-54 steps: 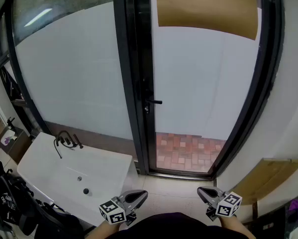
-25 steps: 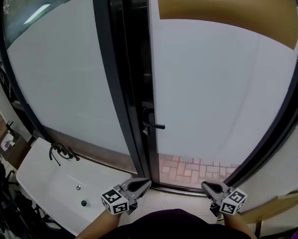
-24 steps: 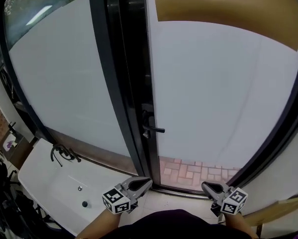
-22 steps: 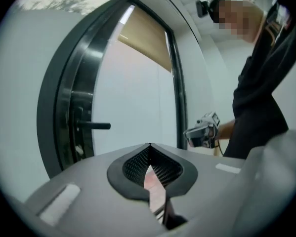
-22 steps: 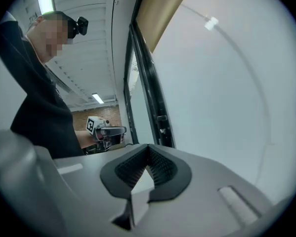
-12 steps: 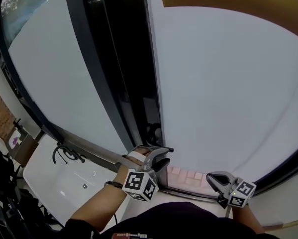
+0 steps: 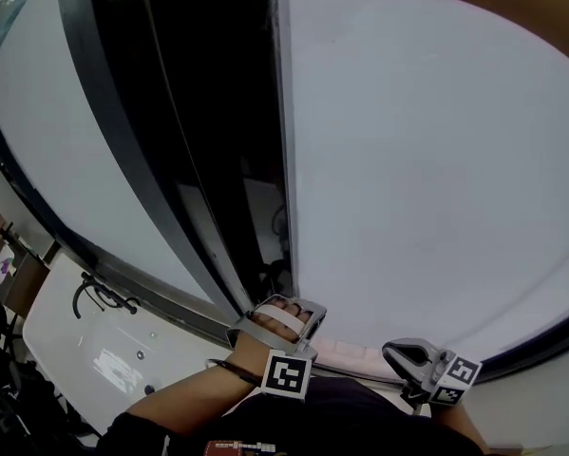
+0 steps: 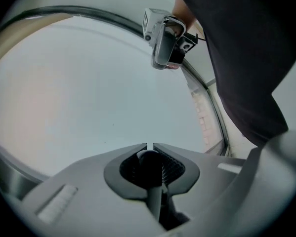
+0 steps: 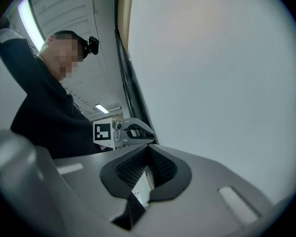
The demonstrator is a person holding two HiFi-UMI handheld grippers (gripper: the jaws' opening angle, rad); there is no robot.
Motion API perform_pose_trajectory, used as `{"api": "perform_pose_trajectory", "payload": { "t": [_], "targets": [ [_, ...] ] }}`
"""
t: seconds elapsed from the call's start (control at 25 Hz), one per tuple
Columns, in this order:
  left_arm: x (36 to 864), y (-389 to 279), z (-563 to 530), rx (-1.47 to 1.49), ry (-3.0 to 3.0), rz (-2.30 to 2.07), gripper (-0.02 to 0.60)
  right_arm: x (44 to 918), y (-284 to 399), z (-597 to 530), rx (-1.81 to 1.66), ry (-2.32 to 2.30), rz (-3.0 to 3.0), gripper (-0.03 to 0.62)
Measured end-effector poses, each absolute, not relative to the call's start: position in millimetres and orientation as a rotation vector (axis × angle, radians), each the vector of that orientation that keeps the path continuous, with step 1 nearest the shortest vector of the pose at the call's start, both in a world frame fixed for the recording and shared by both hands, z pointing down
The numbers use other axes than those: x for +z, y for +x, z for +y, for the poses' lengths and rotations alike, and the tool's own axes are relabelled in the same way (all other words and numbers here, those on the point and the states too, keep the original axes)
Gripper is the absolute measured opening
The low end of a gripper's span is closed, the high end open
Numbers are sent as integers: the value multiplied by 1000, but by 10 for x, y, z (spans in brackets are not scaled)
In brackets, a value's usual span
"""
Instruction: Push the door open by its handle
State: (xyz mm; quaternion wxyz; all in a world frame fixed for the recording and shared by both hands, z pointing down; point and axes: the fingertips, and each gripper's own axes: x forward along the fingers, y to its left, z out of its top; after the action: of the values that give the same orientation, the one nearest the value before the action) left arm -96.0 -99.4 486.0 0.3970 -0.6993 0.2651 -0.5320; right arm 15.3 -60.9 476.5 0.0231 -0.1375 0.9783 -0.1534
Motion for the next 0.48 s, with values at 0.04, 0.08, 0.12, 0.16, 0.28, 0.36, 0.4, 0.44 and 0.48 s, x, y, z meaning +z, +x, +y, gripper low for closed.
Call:
{"api": "perform_pose_trajectory", "payload": {
  "t": [0.04, 0.08, 0.12, 0.16, 0.28, 0.36, 0.4, 0.44, 0.48],
  "targets": [
    [4898, -979, -1014, -1379, -1753, 674, 33, 4787, 130, -629, -488, -357, 3042, 2],
    [4946, -996, -1031, -1411, -1731, 675, 25, 4806, 112, -648, -504, -287, 3054, 2],
    [4994, -1010, -1053, -1443, -1703, 678, 14, 4820, 96, -663, -519, -217, 3063, 0],
    [5033, -1025, -1083, -1476, -1672, 686, 0, 4833, 76, -672, -532, -148, 3070, 2],
    [4985, -1107, -1222, -1548, -1491, 732, 0, 4853, 14, -648, -558, 57, 3074, 1],
    [4960, -1138, -1291, -1575, -1388, 736, 0, 4852, 0, -629, -551, 178, 3070, 2],
    [4980, -1141, -1307, -1587, -1367, 729, 0, 4865, -7, -607, -531, 233, 3074, 1],
    [5003, -1144, -1316, -1596, -1358, 723, 0, 4895, -16, -572, -508, 289, 3085, 2],
    [5025, -1151, -1321, -1603, -1352, 718, 0, 4932, -28, -529, -487, 344, 3098, 2]
  ]
}}
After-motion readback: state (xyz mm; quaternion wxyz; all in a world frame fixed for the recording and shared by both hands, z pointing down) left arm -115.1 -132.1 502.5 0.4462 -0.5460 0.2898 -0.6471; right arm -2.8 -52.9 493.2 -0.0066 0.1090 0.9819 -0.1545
